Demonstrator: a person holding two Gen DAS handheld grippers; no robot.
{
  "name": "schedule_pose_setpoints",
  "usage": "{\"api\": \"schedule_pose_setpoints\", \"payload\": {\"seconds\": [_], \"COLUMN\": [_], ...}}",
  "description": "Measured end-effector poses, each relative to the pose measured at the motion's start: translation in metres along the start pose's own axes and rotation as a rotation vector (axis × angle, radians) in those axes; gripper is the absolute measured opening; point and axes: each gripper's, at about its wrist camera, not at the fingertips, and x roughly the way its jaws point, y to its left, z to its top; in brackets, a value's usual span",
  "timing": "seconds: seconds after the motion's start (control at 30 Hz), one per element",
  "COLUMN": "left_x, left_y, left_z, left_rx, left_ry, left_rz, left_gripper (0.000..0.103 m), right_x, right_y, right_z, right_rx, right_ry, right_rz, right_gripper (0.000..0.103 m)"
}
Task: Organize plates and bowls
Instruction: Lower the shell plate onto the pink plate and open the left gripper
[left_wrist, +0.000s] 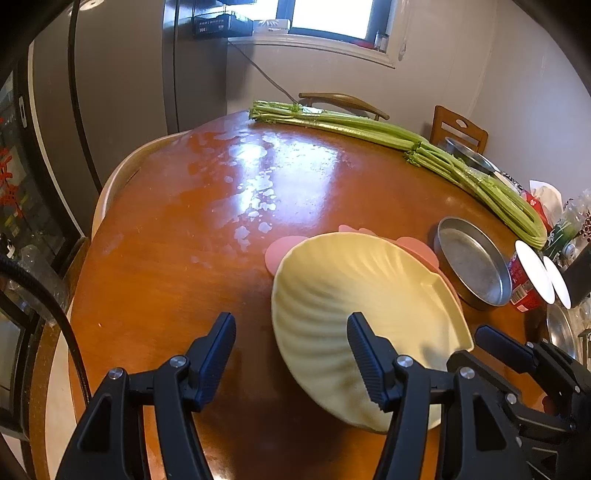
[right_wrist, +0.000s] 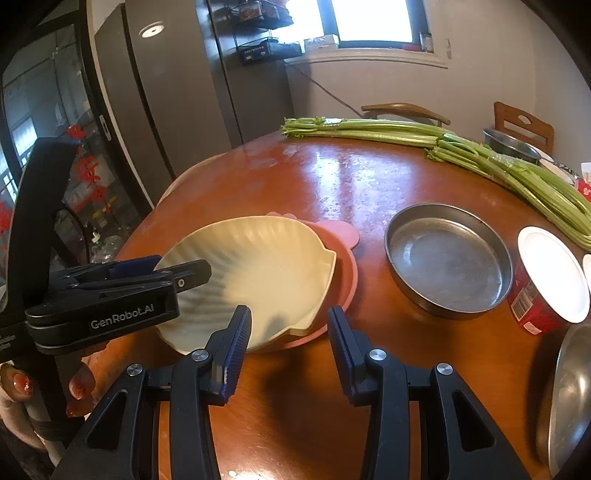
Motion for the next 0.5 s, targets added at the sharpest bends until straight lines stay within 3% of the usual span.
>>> {"api": "schedule_pose_setpoints", "payload": {"seconds": [0.5], "left_x": [-0.024], "left_y": [-0.025], "left_z": [0.002], "left_rx": [0.052], "left_ry": [-0.037], "left_rz": [-0.021], "left_gripper": [0.062], "right_x": [-0.017], "right_y": [-0.009], "right_z": [0.000], "right_rx": [0.018], "right_ry": [-0.032], "right_rz": [-0.008], "right_gripper": [0.044]}}
